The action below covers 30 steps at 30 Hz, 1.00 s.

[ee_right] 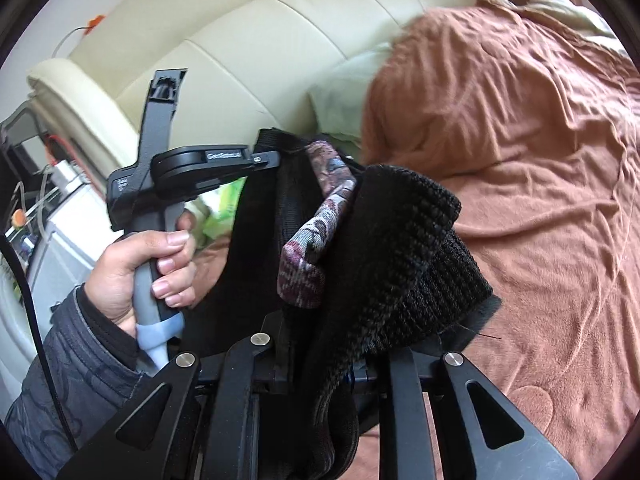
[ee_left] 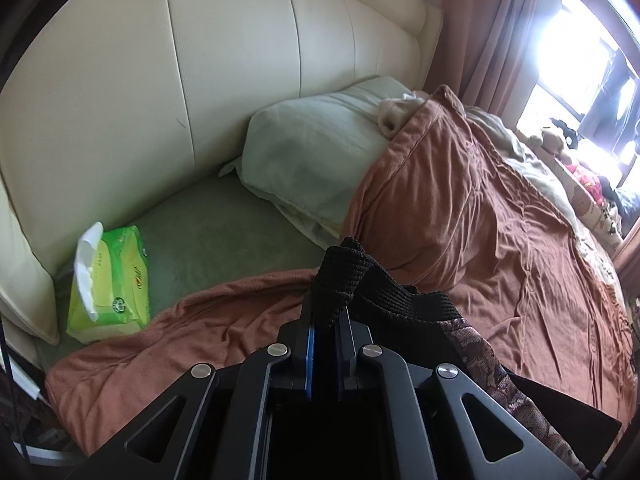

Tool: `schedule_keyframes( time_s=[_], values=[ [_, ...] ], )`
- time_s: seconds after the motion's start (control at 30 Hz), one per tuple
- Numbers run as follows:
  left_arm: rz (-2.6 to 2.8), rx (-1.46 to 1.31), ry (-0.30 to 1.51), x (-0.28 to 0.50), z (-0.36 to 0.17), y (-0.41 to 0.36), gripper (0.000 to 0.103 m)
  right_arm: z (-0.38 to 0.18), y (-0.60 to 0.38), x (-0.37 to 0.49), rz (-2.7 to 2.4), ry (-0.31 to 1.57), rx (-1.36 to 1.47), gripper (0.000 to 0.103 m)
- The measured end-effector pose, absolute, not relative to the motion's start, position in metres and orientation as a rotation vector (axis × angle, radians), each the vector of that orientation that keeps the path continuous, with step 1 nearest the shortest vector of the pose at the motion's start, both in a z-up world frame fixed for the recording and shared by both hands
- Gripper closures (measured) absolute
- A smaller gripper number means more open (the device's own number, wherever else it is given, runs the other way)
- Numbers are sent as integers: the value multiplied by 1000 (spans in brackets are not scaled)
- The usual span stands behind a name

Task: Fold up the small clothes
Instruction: 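Lower the shirt bundle onto the bed and open both grippers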

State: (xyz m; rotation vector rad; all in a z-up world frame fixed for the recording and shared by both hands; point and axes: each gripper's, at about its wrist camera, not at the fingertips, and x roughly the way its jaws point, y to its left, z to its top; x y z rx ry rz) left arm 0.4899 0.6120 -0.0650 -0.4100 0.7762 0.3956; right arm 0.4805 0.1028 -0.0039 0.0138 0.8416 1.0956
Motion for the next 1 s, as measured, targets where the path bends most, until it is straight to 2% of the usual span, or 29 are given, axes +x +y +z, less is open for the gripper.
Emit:
schedule_keyframes(
  time_s=[0.07, 0.1, 0.13, 0.17, 0.2, 0.37, 0.47, 0.53, 1.0],
  values=[
    [419, -394, 811, 502, -82, 613, 95, -23, 106, 498, 1027, 891, -11, 75],
    [434, -389, 831, 507, -91, 614, 95, -31, 107, 508, 1005, 913, -12, 60],
    [446, -391, 850, 512, -99, 616, 93, -40, 105, 518, 981, 934, -5, 49],
    [460, -399, 872, 516, -108, 618, 92, -48, 100, 527, 954, 947, 3, 47],
    [475, -406, 894, 518, -115, 621, 87, -53, 97, 536, 933, 960, 12, 47],
    [526, -405, 906, 511, -122, 629, 84, -68, 64, 565, 851, 986, 115, 47],
    [542, -374, 895, 502, -117, 629, 77, -66, 56, 564, 858, 971, 148, 47],
    [538, -368, 894, 496, -116, 627, 67, -61, 58, 558, 869, 949, 145, 47],
    [477, -329, 935, 433, -111, 586, 66, -32, 58, 496, 908, 918, 39, 47]
  ],
)
